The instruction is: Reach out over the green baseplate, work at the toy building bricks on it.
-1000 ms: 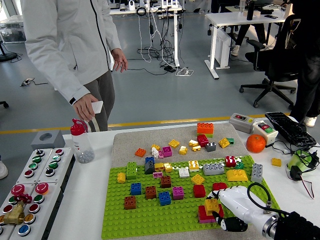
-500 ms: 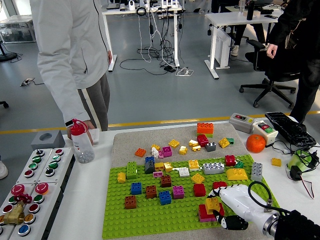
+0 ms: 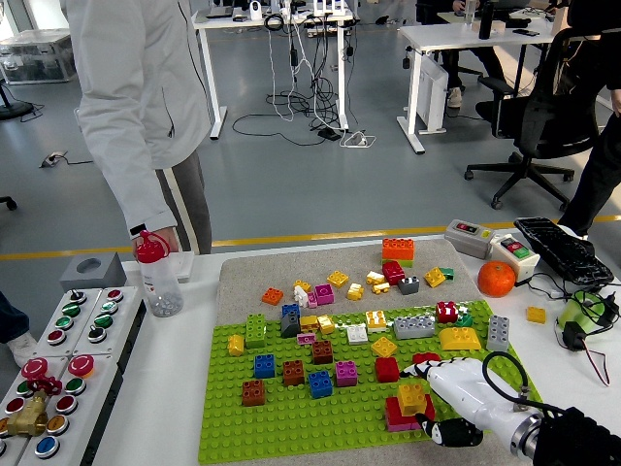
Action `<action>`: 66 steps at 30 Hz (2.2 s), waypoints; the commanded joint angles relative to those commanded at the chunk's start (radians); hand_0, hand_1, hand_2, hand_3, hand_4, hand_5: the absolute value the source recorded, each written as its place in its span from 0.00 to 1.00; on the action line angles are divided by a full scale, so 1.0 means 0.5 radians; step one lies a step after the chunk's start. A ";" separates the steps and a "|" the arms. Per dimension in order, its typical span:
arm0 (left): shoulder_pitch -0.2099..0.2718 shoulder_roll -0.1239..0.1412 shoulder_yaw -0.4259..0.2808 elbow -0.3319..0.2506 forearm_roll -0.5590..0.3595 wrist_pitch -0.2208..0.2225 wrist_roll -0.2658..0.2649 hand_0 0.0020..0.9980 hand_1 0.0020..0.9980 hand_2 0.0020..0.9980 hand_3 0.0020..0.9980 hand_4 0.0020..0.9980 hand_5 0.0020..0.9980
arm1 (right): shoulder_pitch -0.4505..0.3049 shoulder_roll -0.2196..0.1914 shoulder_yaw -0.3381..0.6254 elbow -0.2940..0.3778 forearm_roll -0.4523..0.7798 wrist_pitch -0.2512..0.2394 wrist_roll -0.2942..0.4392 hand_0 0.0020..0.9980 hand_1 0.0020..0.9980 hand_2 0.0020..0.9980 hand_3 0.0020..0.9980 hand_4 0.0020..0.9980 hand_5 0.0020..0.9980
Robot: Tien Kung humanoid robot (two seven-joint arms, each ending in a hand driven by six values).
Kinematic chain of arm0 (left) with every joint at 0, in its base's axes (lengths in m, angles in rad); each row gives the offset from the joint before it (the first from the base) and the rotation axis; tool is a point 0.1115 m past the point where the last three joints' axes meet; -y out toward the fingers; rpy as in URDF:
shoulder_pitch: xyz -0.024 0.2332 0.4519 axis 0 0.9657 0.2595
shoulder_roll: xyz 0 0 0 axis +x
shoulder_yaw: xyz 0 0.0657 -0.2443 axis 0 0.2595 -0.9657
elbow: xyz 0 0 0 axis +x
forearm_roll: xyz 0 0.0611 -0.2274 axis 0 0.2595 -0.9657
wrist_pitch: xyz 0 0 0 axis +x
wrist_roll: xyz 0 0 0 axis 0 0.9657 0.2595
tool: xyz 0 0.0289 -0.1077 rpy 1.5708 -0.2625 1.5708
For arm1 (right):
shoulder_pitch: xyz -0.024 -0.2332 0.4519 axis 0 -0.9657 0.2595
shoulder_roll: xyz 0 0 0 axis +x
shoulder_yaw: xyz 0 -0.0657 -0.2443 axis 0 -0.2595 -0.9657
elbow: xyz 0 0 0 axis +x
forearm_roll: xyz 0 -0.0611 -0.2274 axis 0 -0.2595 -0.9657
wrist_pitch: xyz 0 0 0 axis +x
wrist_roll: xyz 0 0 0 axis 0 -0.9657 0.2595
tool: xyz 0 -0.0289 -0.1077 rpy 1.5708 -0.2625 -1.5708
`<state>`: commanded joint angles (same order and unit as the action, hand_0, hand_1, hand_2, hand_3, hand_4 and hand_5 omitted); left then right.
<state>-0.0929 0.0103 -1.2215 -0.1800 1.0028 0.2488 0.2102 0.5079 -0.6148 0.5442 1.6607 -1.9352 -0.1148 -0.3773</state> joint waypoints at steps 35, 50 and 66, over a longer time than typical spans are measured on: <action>0.019 -0.002 -0.012 0.000 0.027 -0.001 0.012 0.66 0.61 0.56 0.44 0.24 1.00 | -0.136 -0.104 0.123 0.095 0.111 -0.389 0.552 0.57 0.63 0.62 0.57 0.29 0.20; 0.014 -0.001 -0.005 0.000 0.011 -0.002 0.005 0.66 0.61 0.56 0.44 0.24 1.00 | -0.068 -0.072 0.042 0.043 0.059 -0.231 0.471 0.57 0.63 0.62 0.57 0.31 0.19; 0.007 -0.002 -0.003 0.000 0.007 -0.002 0.003 0.66 0.61 0.56 0.44 0.24 1.00 | -0.079 -0.087 0.053 0.077 0.025 -0.245 0.466 0.54 0.61 0.60 0.57 0.32 0.19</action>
<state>-0.0895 0.0095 -1.2233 -0.1800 1.0061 0.2477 0.2118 0.4684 -0.6584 0.5705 1.6994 -1.9227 -0.2371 -0.1442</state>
